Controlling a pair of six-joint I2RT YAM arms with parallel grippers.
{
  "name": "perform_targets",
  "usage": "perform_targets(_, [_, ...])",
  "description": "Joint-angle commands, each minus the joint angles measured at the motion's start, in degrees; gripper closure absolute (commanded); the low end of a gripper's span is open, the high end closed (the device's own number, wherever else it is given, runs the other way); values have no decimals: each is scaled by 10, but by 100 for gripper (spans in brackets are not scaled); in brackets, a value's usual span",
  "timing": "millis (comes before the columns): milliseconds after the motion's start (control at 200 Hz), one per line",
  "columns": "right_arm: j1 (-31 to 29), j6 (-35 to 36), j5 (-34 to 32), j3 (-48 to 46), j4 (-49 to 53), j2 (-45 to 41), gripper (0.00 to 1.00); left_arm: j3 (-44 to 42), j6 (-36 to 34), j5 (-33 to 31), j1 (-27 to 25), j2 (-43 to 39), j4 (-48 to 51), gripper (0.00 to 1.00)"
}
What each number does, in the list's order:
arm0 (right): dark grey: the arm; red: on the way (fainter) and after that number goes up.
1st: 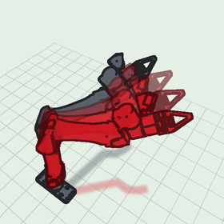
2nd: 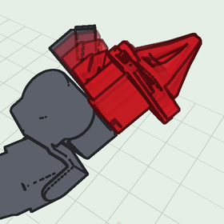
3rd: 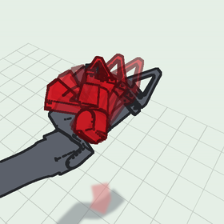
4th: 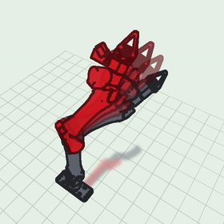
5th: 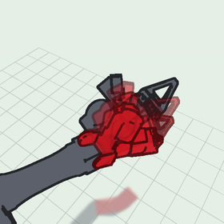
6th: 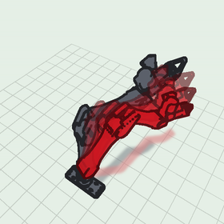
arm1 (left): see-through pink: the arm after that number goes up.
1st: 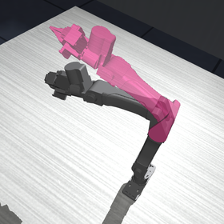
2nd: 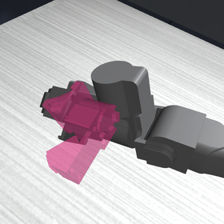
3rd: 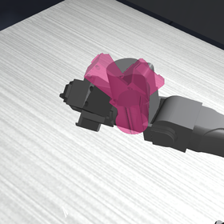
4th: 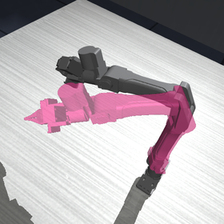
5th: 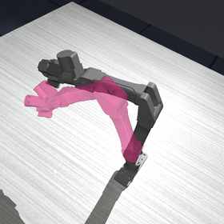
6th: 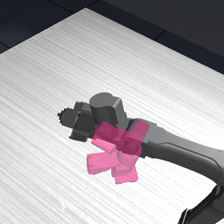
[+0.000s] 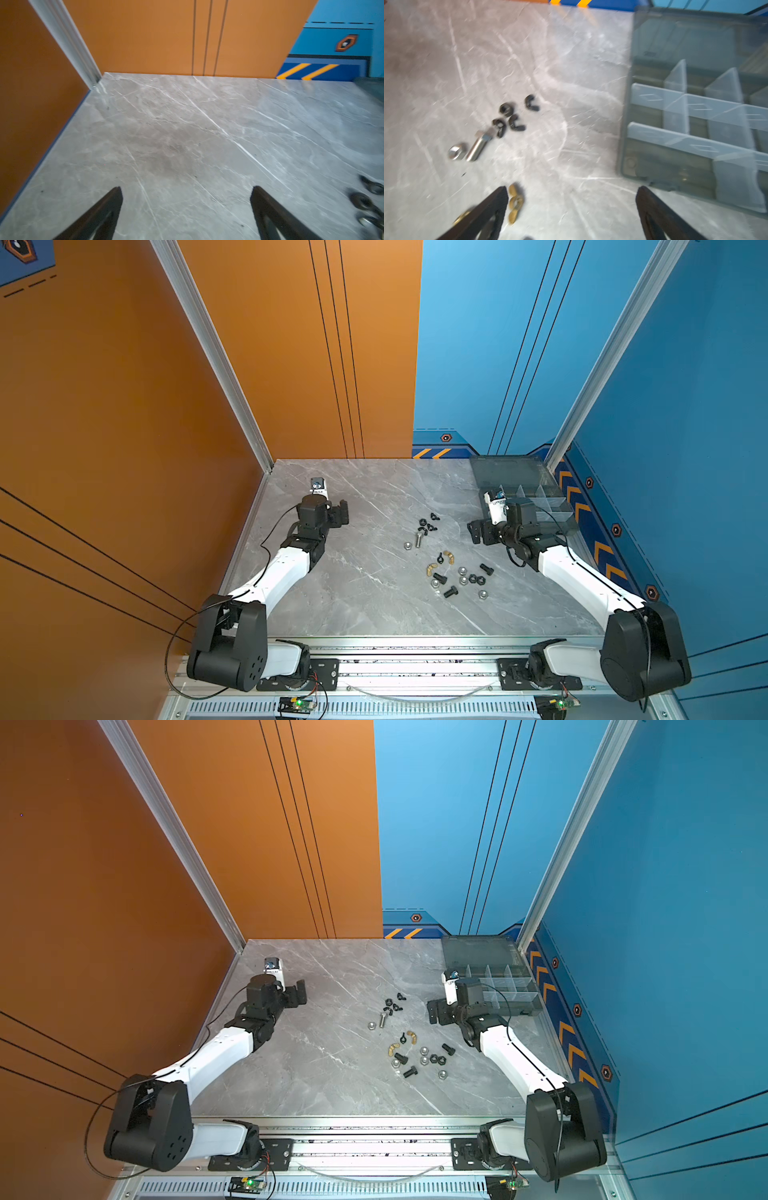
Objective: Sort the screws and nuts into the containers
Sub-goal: 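Move the right gripper toward a brass wing nut while the left arm shifts inward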
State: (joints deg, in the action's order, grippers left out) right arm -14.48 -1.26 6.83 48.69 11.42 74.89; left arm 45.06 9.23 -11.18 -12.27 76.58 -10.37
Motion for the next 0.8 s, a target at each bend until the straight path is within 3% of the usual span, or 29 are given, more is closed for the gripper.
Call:
perform_targets(0, [-27, 12, 9, 37, 115, 18, 4, 14, 64, 47, -27, -18, 86, 2])
perform_targets(400, [-112, 27, -13, 105, 198, 110, 4, 1, 212, 144, -51, -28, 140, 2])
perform_targets(641, [-140, 39, -37, 135, 222, 160, 13, 35, 220, 237, -55, 7, 198, 2])
perform_targets(791, [-152, 47, -60, 160, 245, 189, 20, 61, 216, 251, -64, 30, 240, 2])
